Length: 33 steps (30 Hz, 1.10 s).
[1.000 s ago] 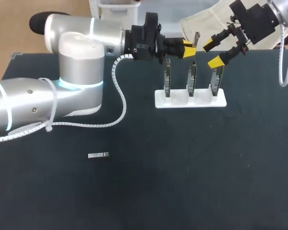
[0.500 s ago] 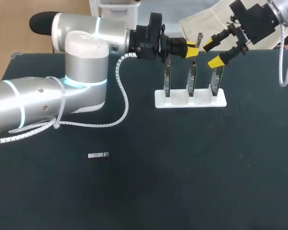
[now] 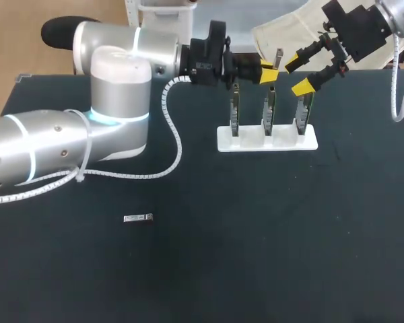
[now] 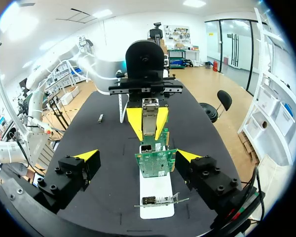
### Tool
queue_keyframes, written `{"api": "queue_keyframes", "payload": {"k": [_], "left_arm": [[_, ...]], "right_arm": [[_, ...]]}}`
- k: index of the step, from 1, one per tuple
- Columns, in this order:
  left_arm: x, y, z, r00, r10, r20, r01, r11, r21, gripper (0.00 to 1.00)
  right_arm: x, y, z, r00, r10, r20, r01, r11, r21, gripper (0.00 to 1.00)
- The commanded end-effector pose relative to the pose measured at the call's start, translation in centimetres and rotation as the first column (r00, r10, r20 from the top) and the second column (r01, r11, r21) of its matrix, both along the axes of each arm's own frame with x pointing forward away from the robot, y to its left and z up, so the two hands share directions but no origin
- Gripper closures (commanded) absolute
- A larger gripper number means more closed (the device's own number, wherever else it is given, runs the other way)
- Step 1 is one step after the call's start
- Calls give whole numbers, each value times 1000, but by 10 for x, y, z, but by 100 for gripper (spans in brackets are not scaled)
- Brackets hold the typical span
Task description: Pick up the optical module with the left hand, and insert it into the network port with the right hand.
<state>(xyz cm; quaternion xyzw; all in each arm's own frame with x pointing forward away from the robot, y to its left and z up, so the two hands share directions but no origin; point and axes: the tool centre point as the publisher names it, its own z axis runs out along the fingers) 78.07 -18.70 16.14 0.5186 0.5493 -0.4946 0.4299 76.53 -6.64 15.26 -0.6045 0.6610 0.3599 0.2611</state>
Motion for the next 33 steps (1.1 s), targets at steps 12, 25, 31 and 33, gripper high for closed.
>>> {"api": "queue_keyframes", "payload": {"k": [12,25,31,33], "left_arm": [[-7,0,0,1000,-12,-4,12,1000,7,100],[-9,0,-1,1000,-10,0,10,1000,20,100],[-10,-1,0,1000,-13,4,13,1000,20,100],[-10,-1,-1,1000,-12,2,12,1000,11,100]], "right_arm": [[0,0,0,1000,1,1,-1,1000,2,0],[0,0,0,1000,1,1,-1,1000,2,0],[0,0,0,1000,1,1,-1,1000,2,0],[0,0,0,1000,1,1,-1,1000,2,0]]}}
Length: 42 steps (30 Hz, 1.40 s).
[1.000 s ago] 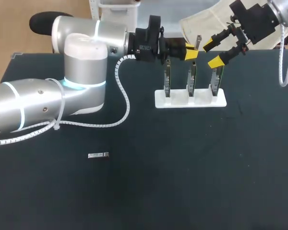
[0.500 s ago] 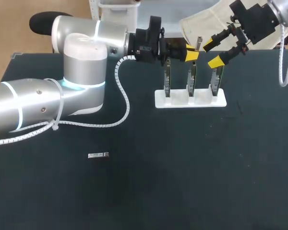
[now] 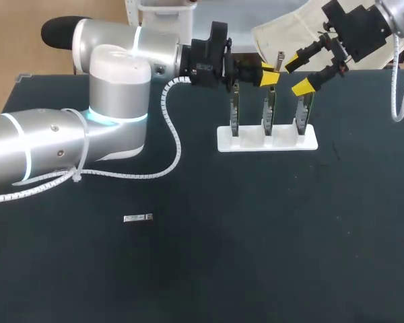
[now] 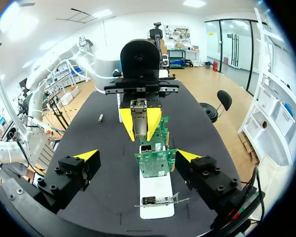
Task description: Pick up the optical module with the left hand, and insert it into the network port with the right hand.
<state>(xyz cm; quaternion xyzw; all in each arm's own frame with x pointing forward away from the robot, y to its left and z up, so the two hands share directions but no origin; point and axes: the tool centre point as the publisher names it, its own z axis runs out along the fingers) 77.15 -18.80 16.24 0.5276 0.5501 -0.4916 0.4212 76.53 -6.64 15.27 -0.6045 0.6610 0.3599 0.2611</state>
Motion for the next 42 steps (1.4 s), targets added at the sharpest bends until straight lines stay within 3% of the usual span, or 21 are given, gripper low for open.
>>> {"api": "queue_keyframes", "payload": {"k": [1,42], "left_arm": [[-1,0,-2,1000,4,0,-4,1000,-11,100],[-2,-4,-4,1000,4,-1,-4,1000,-19,100]], "right_arm": [[0,0,0,1000,1,1,-1,1000,2,0],[0,0,0,1000,1,1,-1,1000,2,0]]}}
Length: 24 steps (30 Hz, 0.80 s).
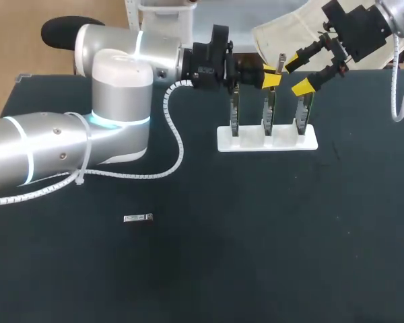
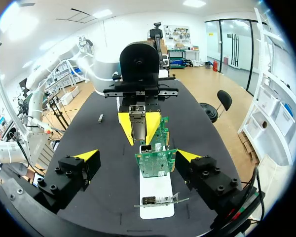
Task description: Pick up the optical module with the left hand, and insert it into the network port with the right hand.
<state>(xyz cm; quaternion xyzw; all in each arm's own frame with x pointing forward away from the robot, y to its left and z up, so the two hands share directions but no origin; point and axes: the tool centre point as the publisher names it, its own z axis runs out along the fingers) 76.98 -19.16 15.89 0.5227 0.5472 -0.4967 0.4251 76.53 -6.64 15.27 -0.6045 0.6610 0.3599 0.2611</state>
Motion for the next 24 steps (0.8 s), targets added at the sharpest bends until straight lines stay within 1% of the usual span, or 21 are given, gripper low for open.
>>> {"api": "queue_keyframes", "payload": {"k": [1,2,5,14,18,20,24], "left_arm": [[0,0,-1,1000,2,2,-2,1000,-3,100],[0,0,-1,1000,2,2,-2,1000,-3,100],[0,0,-1,1000,2,2,-2,1000,-3,100],[0,0,-1,1000,2,2,-2,1000,-3,100],[0,0,-1,1000,2,2,-2,1000,-3,100],[0,0,-1,1000,2,2,-2,1000,-3,100],[0,0,-1,1000,2,2,-2,1000,-3,100]], "right_arm": [[0,0,0,1000,1,1,-1,1000,2,0],[2,-1,0,1000,-13,25,13,1000,-8,0],[9,-4,-1,998,-37,59,39,999,-26,0],[25,-2,17,994,-42,104,41,999,7,0],[25,1,22,994,-30,105,28,999,20,0],[25,2,25,998,-19,68,16,999,48,0],[22,2,25,998,5,64,-8,999,43,0]]}}
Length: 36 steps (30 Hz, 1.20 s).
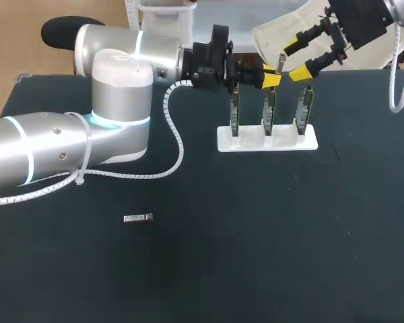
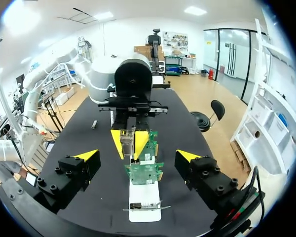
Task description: Pick up the optical module with the left hand, and insert it into the network port with the right hand.
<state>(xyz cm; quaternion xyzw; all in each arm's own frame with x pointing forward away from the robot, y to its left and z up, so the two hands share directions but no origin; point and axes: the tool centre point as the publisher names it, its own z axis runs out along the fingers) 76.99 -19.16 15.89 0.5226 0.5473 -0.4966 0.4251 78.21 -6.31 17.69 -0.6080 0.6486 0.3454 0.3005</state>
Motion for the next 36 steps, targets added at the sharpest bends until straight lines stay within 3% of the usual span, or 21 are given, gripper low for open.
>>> {"api": "queue_keyframes", "payload": {"k": [1,17,36], "left_arm": [[0,0,-1,1000,2,2,-2,1000,-3,100],[0,0,-1,1000,2,2,-2,1000,-3,100],[0,0,-1,1000,2,2,-2,1000,-3,100]], "right_arm": [[4,-1,2,1000,25,-14,-25,1000,7,0],[-8,10,16,998,61,-8,-60,996,63,0],[-19,21,15,1000,26,-3,-26,997,70,0]]}}
